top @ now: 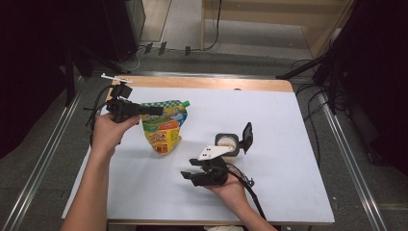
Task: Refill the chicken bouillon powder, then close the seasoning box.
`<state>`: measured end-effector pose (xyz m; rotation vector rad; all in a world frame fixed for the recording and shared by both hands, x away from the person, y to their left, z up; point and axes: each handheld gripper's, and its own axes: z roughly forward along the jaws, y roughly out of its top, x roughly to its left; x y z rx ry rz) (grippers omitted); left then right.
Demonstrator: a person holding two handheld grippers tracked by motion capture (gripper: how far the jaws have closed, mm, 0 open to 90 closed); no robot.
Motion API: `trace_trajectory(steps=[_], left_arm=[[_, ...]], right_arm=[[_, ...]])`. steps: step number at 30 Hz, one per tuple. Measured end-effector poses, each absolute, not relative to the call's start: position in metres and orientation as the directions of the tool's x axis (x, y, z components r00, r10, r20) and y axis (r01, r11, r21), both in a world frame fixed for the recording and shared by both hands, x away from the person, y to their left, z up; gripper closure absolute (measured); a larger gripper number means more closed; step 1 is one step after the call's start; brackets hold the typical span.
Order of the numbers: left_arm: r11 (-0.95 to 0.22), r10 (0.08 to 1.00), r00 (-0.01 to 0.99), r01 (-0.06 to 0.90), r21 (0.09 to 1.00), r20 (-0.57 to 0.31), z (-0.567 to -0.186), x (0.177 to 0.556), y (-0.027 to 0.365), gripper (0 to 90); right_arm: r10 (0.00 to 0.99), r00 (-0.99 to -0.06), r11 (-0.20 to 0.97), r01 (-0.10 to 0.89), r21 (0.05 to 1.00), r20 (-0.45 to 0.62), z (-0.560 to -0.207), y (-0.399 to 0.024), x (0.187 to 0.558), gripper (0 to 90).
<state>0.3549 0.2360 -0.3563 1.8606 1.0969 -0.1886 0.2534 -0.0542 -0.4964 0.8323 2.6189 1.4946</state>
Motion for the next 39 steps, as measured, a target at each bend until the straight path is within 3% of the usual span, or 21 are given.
trace_trajectory(steps=[5,23,39], left_arm=[[-0.183,0.587,0.604,0.748,0.638,-0.539,-0.349,0.35,0.236,65.4],[-0.133,0.64,0.569,0.744,0.655,-0.517,-0.332,0.342,0.259,60.7],[-0.103,0.691,0.502,0.781,0.617,-0.52,-0.354,0.353,0.276,54.8]], right_arm=[[0.446,-0.861,0.403,0.437,0.804,0.245,-0.496,-0.052,0.254,45.8],[0.444,-0.861,0.411,0.442,0.797,0.249,-0.49,-0.054,0.255,48.3],[0.451,-0.843,0.389,0.48,0.786,0.292,-0.47,-0.068,0.262,55.5]])
